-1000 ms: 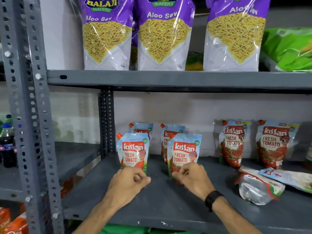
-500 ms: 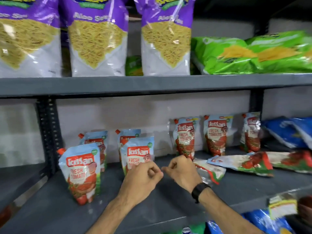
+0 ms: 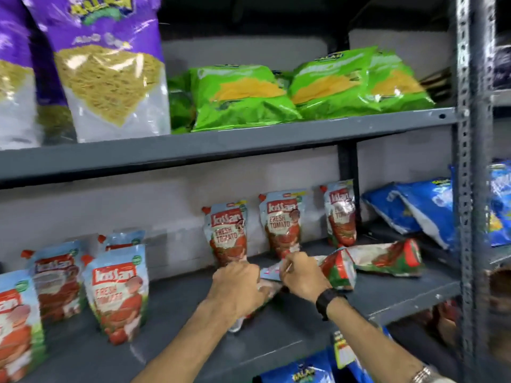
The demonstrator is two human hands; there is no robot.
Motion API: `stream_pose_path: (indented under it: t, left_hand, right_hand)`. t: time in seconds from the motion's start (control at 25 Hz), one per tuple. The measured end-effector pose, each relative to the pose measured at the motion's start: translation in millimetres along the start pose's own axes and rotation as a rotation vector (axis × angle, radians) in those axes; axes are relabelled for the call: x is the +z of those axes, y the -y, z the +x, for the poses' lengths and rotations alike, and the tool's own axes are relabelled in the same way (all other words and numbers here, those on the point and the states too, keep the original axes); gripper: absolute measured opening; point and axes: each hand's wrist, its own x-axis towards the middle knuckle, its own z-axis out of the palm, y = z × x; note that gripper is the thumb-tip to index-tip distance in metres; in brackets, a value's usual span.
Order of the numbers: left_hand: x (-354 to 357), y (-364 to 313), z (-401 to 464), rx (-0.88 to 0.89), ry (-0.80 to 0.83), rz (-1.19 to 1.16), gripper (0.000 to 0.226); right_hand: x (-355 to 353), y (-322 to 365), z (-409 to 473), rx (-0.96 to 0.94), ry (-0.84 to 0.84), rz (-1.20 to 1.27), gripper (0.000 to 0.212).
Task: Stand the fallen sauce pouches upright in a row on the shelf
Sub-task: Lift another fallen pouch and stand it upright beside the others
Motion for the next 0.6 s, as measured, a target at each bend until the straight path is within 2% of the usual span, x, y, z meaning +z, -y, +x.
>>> stream_pose_path:
  t: [0.08, 0.2, 0.28, 0.44, 0.6]
  left_hand:
    - [9.7, -22.2, 9.5, -0.056, 0.113, 0.121, 0.057]
    - [14.5, -37.9, 13.1, -0.097, 0.191, 0.214, 0.051]
    - [11.4, -43.0, 14.3, -0.028, 0.204, 0.309, 0.037]
    - [-4.7, -41.8, 12.9, 0.164, 0.198, 0.480, 0.027]
    - [-29.8, -9.0, 12.0, 0.117, 0.105, 0.487, 0.017]
  right_hand:
    - [-3.2, -26.7, 3.8, 0.000, 0.064, 0.012, 0.017]
    - [-6.3, -45.8, 8.6, 0.009, 0.168, 0.054, 0.020]
    - [-6.8, -46.8, 8.8, 0.026, 0.234, 0.094, 0.022]
    - [-0.2, -48.7, 9.0, 0.036, 0.337, 0.130, 0.019]
    - [4.4, -37.3, 6.8, 0.032, 0.419, 0.171, 0.028]
